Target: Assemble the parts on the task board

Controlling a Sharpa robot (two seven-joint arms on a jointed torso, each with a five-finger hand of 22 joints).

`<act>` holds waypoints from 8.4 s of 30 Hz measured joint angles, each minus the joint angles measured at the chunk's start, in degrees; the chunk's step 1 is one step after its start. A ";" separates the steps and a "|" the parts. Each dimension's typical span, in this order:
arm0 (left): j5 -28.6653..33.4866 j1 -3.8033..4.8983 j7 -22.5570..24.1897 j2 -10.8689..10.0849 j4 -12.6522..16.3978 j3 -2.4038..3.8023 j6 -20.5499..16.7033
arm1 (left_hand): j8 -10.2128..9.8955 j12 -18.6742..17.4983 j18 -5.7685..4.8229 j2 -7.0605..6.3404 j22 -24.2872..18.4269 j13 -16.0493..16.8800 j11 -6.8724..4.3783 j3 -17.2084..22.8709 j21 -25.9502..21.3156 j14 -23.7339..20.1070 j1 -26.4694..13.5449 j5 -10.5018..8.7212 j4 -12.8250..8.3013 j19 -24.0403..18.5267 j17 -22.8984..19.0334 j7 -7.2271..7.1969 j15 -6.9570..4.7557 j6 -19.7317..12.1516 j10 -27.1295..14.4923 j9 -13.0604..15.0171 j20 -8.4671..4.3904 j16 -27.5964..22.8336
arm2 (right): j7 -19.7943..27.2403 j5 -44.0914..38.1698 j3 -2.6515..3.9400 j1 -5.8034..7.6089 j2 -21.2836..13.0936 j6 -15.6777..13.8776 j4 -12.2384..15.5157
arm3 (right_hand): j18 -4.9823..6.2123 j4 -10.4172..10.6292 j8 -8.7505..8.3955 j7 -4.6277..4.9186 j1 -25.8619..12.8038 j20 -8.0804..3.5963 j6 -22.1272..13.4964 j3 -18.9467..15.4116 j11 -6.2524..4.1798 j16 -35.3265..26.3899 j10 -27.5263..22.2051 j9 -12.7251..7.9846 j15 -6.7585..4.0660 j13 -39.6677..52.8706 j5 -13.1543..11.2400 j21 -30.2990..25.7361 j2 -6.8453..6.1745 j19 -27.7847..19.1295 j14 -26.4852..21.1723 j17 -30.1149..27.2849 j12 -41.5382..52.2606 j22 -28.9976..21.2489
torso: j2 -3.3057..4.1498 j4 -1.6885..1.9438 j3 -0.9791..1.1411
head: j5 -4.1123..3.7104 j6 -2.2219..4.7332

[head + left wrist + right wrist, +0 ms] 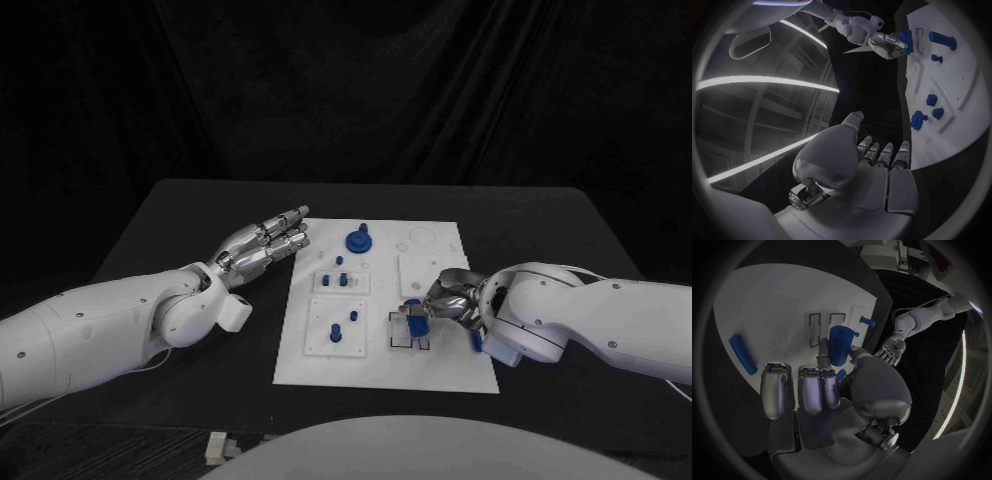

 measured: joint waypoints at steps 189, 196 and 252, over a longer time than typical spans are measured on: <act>-0.04 -0.22 -1.59 -0.44 -0.71 -0.01 1.63 | 0.21 0.00 0.00 0.31 0.11 0.05 1.19 0.78 0.22 0.09 -0.77 0.00 -0.16 0.20 0.04 1.24 0.31 0.83 0.38 0.01 0.20 0.00 | 8.81 -36.26 -0.05 -5.58 -2.21 -3.03 3.71 | 0.01 5.04 22.36 -1.96 8.46 -0.11 -7.68 -9.32 -1.24 0.05 0.02 23.60 -0.18 0.00 -18.09 0.47 -3.72 -0.30 -0.15 0.00 0.00 0.00 | 0.01 -0.13 0.08 | 0.77 0.00; -0.04 -0.27 -1.61 -0.44 -0.71 -0.01 1.72 | 0.21 0.00 0.00 0.31 0.11 0.05 1.19 0.78 0.22 0.09 -0.77 0.00 -0.16 0.20 0.05 1.24 0.31 0.83 0.38 0.01 0.20 0.00 | 8.80 -36.28 -0.05 -5.60 -2.01 -2.84 3.21 | 0.01 4.35 22.58 -2.05 10.12 -0.11 -7.77 -8.63 -1.24 0.05 0.02 24.16 -0.18 0.00 -17.74 0.47 -2.75 -0.30 -0.15 -0.01 0.00 0.00 | 0.02 -0.13 0.09 | 0.81 0.00; -0.05 -0.47 -1.60 -0.66 -0.80 -0.01 1.77 | 0.67 0.00 0.00 0.24 0.21 0.23 2.35 0.22 0.44 0.09 -2.82 -0.97 1.99 0.20 0.05 1.86 0.30 1.45 0.91 0.13 0.20 0.00 | 1.33 -28.93 -0.06 1.98 -11.80 7.91 3.04 | 0.00 0.87 0.78 -0.73 6.80 0.31 1.56 -4.21 -0.19 0.05 0.00 1.16 0.34 -0.02 4.67 0.22 -0.49 -0.10 -0.05 -0.01 0.00 0.01 | -0.11 -0.11 0.01 | -2.32 -0.01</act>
